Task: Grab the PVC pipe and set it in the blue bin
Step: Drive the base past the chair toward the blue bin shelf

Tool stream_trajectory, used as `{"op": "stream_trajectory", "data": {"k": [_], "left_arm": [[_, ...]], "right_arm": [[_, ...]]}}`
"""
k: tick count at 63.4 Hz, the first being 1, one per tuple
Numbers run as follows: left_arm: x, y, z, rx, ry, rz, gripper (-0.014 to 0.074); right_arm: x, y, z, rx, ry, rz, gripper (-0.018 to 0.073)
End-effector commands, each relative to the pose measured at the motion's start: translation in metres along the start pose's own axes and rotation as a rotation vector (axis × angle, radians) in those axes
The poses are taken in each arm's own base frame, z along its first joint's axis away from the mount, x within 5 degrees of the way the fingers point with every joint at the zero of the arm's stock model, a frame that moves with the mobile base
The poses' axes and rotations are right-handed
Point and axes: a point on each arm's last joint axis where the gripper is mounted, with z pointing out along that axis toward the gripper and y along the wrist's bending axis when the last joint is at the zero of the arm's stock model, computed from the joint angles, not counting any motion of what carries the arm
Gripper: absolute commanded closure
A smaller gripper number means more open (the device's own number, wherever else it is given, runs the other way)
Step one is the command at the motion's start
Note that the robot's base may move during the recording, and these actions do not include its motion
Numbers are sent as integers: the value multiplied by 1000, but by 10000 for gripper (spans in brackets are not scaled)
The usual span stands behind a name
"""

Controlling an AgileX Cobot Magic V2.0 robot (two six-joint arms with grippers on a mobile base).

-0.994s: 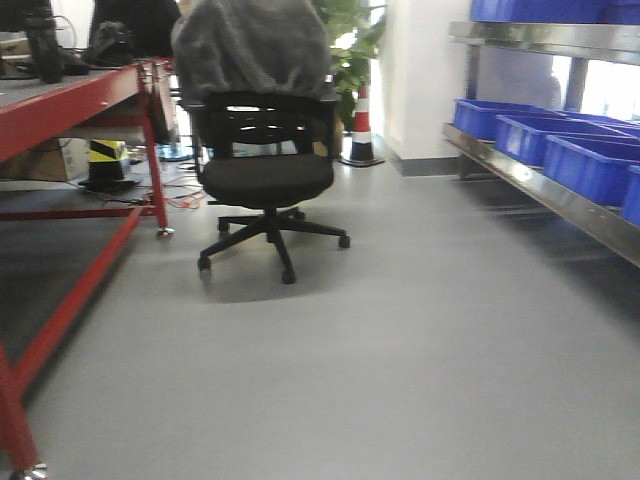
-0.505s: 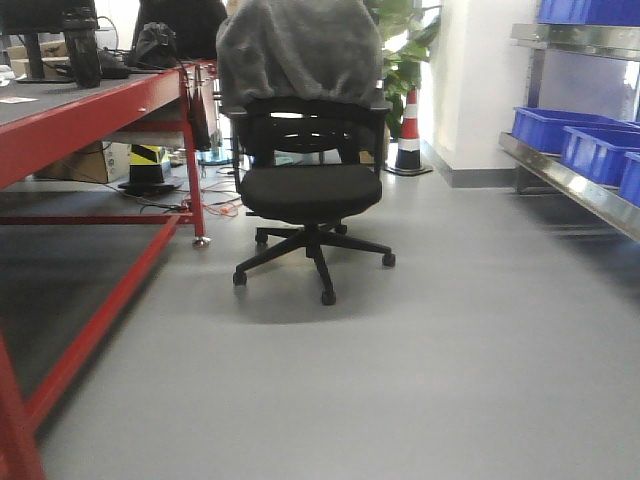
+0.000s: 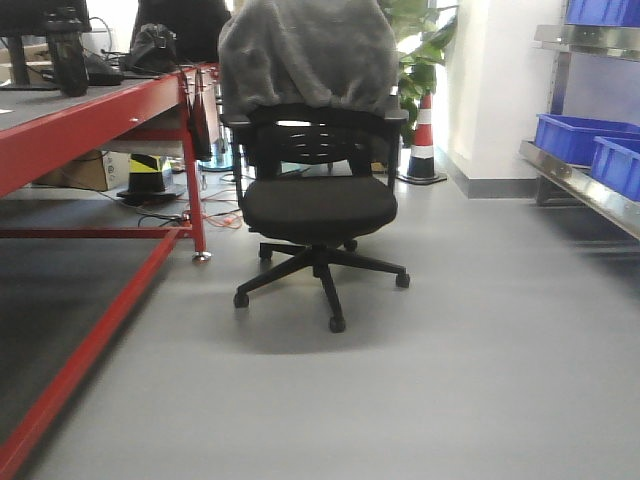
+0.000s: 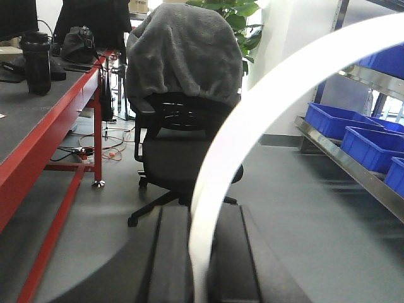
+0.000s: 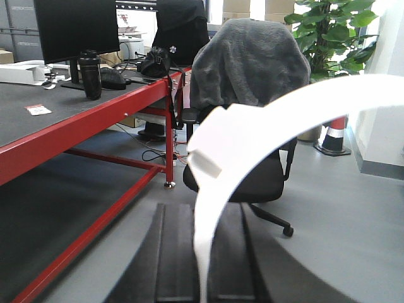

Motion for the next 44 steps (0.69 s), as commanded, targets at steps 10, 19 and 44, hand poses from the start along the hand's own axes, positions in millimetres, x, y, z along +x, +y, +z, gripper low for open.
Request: {"op": "stream_trajectory", "data": {"k": [10, 19, 44], "left_arm": [[-3, 0, -1, 3, -29, -4, 708], [-3, 0, -1, 3, -29, -4, 708], [-3, 0, -1, 3, -29, -4, 708]], "right_arm": [[-2, 0, -1, 1, -30, -16, 727], [-2, 0, -1, 1, -30, -16, 727], [-2, 0, -1, 1, -30, -16, 727]]}}
